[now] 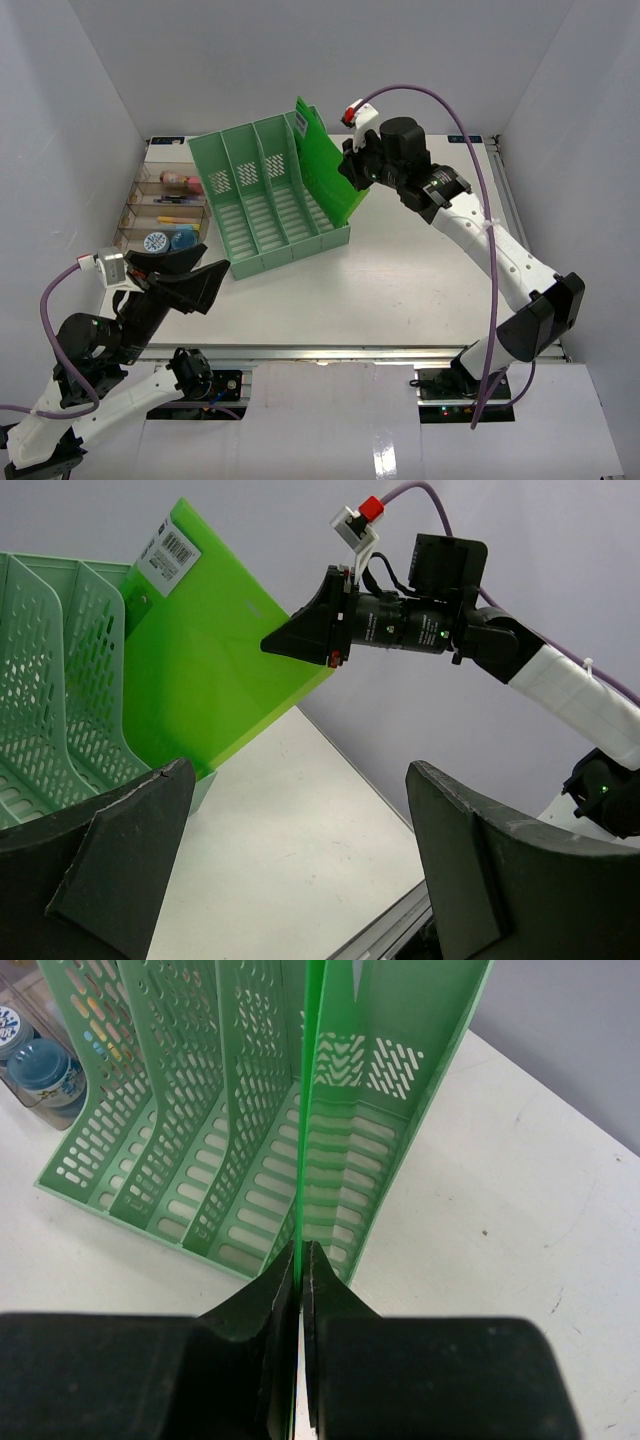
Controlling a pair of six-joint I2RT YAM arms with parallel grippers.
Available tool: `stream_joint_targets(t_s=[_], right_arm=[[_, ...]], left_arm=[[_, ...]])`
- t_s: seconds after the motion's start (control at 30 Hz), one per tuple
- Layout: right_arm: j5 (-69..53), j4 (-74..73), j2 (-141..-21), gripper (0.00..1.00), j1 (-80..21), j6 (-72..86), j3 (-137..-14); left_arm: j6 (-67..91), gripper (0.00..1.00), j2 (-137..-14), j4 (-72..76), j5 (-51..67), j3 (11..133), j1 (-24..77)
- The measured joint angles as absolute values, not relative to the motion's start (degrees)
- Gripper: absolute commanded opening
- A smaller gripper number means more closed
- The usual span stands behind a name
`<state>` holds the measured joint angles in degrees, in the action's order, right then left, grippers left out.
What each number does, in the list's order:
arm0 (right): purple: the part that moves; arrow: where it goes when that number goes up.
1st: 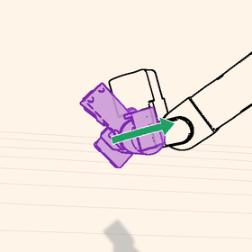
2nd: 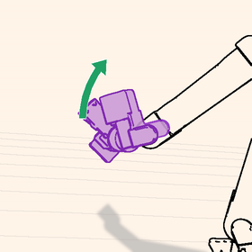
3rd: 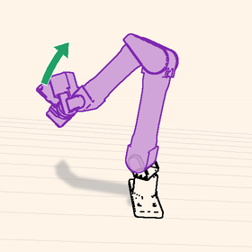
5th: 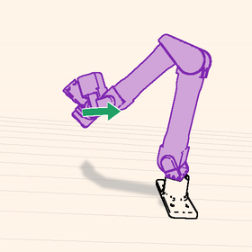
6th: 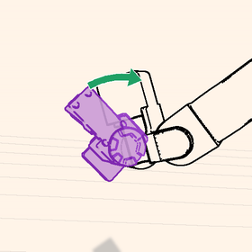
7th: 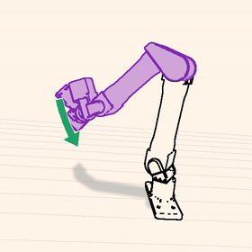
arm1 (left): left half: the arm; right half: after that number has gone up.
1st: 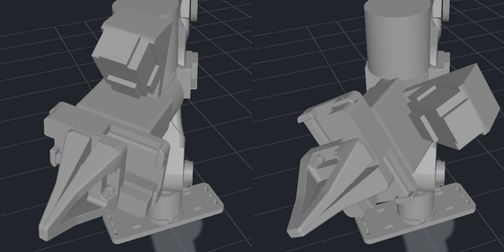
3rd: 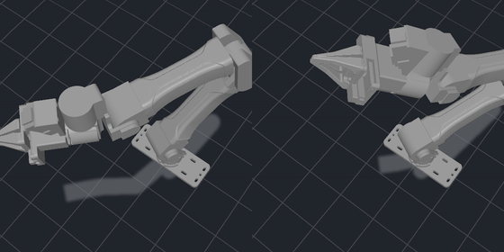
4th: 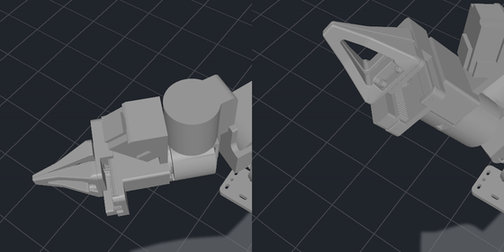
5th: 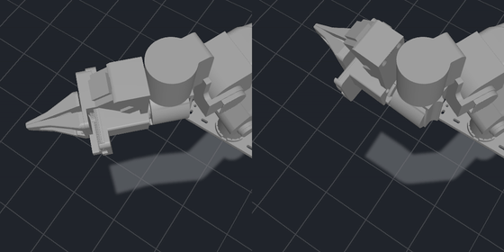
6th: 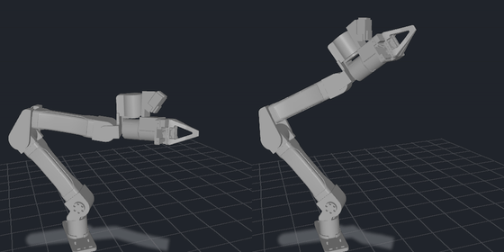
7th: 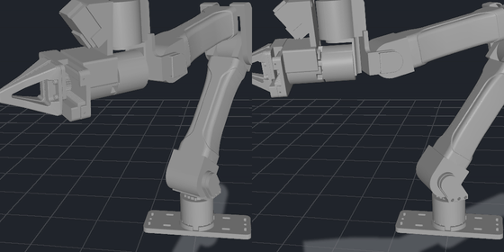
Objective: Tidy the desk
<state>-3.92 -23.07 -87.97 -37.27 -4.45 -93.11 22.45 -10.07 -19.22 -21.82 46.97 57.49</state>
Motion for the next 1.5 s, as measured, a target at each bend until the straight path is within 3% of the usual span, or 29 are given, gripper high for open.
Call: stream_joint_targets(t_s=[0.67,0.73,0.9,1.03,1.2,1.27,1.5], right_arm=[[-4.1,-29.9,-94.3,0.09,-37.3,-3.4,-103.0],[-4.0,-29.9,-95.5,0.2,-37.3,-3.4,-103.0],[-4.3,-29.3,-97.4,0.65,-37.3,-3.4,-103.2],[-4.8,-28.5,-97.5,0.85,-37.3,-3.7,-103.9],[-5.9,-28.2,-96.6,0.97,-37.2,-4.5,-104.2],[-6.9,-28.2,-95.2,0.91,-37.1,-5.2,-103.8],[-10.3,-24.7,-79.8,0.9,-34.3,-8.7,-91.9]], left_arm=[[22.1,0.98,-9.9,-19.3,-21.8,47.0,57.5],[22.1,0.98,-9.9,-19.3,-21.8,47.0,57.5],[22.1,0.98,-9.9,-19.5,-21.8,47.0,57.5],[22.1,0.98,-9.9,-19.5,-21.8,47.0,57.5],[22.1,0.98,-9.9,-19.6,-21.5,47.0,57.5],[22.1,0.98,-9.9,-19.8,-21.2,47.0,57.5],[22.7,0.98,-11.2,-21.2,-19.3,47.0,57.5]])
